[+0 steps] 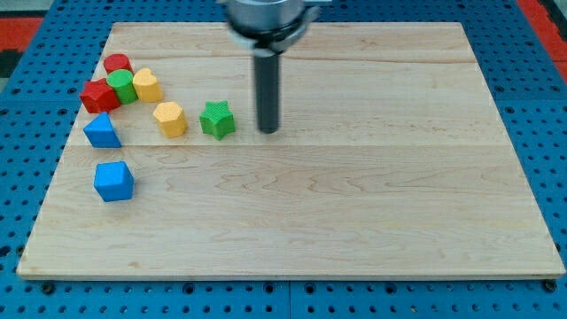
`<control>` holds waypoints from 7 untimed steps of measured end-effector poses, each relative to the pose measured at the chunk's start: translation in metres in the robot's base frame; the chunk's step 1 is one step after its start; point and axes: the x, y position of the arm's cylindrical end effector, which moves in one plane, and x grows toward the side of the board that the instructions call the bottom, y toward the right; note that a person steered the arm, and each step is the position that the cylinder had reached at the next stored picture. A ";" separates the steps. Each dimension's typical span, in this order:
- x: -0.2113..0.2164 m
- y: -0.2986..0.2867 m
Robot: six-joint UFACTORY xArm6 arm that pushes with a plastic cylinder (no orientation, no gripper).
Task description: Push the blue cube below the yellow hexagon
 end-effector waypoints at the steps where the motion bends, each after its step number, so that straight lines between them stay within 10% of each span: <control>1: -0.011 -0.086; 3: 0.082 -0.062; 4: 0.125 -0.144; 7: 0.043 -0.162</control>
